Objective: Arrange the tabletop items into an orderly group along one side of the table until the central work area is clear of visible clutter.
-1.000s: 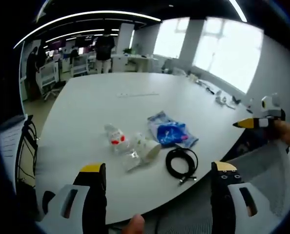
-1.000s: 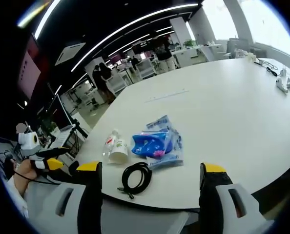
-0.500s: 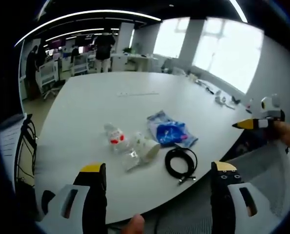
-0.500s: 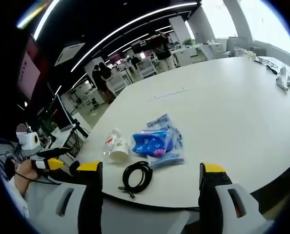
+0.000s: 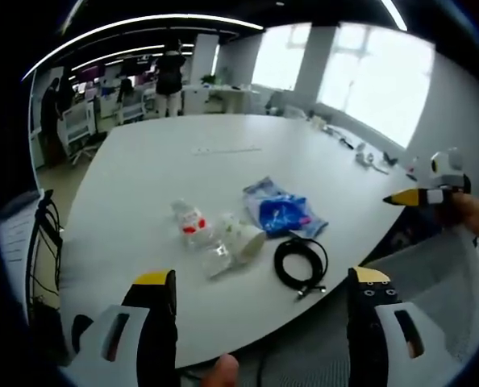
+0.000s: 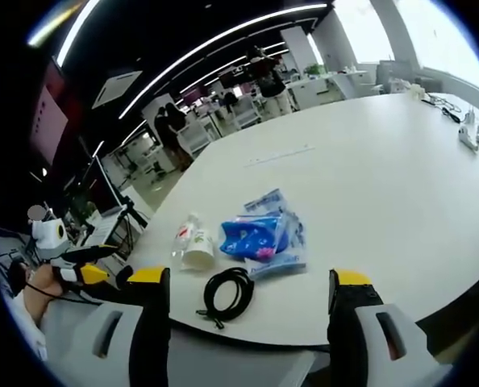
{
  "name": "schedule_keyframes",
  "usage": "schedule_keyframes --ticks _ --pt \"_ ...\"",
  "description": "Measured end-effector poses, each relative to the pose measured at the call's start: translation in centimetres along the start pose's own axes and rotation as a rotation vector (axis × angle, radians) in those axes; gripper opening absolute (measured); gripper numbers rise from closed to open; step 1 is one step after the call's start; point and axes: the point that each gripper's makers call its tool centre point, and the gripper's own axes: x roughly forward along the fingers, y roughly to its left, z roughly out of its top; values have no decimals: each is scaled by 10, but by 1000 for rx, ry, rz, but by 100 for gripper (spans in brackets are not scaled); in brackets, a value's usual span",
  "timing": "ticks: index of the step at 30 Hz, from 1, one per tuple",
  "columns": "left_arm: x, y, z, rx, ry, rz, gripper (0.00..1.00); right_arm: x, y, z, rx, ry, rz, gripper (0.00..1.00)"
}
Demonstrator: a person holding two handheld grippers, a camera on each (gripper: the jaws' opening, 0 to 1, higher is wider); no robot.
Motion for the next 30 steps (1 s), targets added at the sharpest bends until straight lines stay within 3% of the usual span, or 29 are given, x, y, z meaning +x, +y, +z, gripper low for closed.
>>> schedule_keyframes --ticks 13,19,24,30 --pt "1 -5 -2 7 25 3 84 9 4 5 -88 35 58 76" --pt "0 -4 4 -2 22 1 84 14 8 5 -123 55 90 75" --pt "8 -8 12 27 35 -18 83 21 11 -3 -165 97 110 73" --pt "15 -13 22 120 45 -55 83 19 14 1 -164 84 98 72"
